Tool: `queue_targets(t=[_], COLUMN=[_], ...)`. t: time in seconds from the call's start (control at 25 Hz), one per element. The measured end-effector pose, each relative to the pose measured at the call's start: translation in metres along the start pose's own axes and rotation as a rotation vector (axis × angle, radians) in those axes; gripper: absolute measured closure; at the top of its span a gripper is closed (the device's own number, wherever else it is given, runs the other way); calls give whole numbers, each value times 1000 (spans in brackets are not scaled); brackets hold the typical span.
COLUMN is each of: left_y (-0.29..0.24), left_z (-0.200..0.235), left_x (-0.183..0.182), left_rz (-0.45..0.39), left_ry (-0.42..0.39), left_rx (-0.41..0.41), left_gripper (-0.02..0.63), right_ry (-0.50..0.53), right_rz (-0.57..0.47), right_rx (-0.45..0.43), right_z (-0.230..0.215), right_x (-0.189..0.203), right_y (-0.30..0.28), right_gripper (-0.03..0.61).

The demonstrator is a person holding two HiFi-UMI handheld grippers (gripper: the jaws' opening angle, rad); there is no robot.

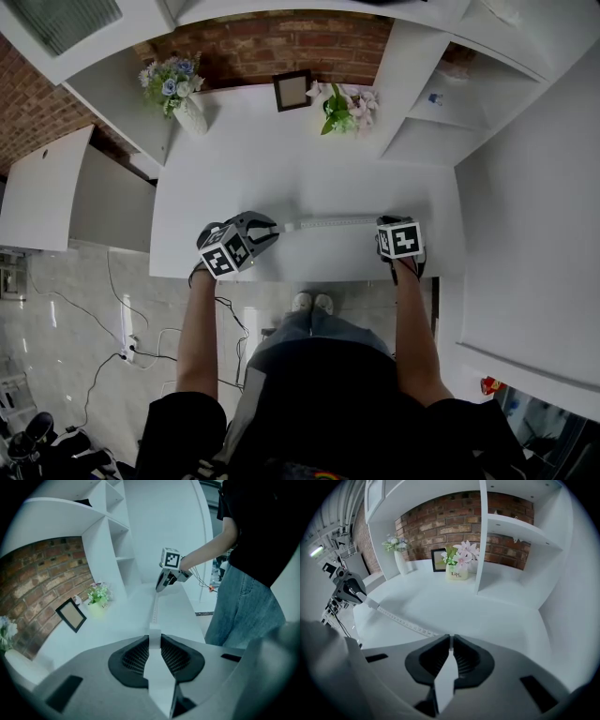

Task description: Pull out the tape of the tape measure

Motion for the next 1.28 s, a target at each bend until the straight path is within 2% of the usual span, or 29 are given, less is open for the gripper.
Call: queue_targets(t=[0.2,0.32,0.8,1.12,1.28], left_y=[2,2,-15,-27,-33], left_z=[5,9,26,35,40], left_x=[5,8,21,14,7], left_rz=[53,63,188,261,327], left_ry=[-19,-16,-21,-25,-36], left_rx=[21,31,100,128,142], left_gripper=[534,534,534,534,534], right_ry=[10,2,-3,-20,-26], right_rz=[15,20,88,130,130], right_rx=[9,-5,-80,-128,-143], right_z=[-6,-8,-3,-2,-2], right_x=[-1,-1,-1,2,1], right_y=[-5,-9,-40,-56,-60], right_gripper=[552,552,551,548,546])
Point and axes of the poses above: the fingertips, and each gripper's own axes: y backward along the fingers, z to its left, x out of its underside, the point moved 10 cm from there along y, backward along the fingers, and after that the axes turned 14 degrees about -z, right-handed, at the moved point
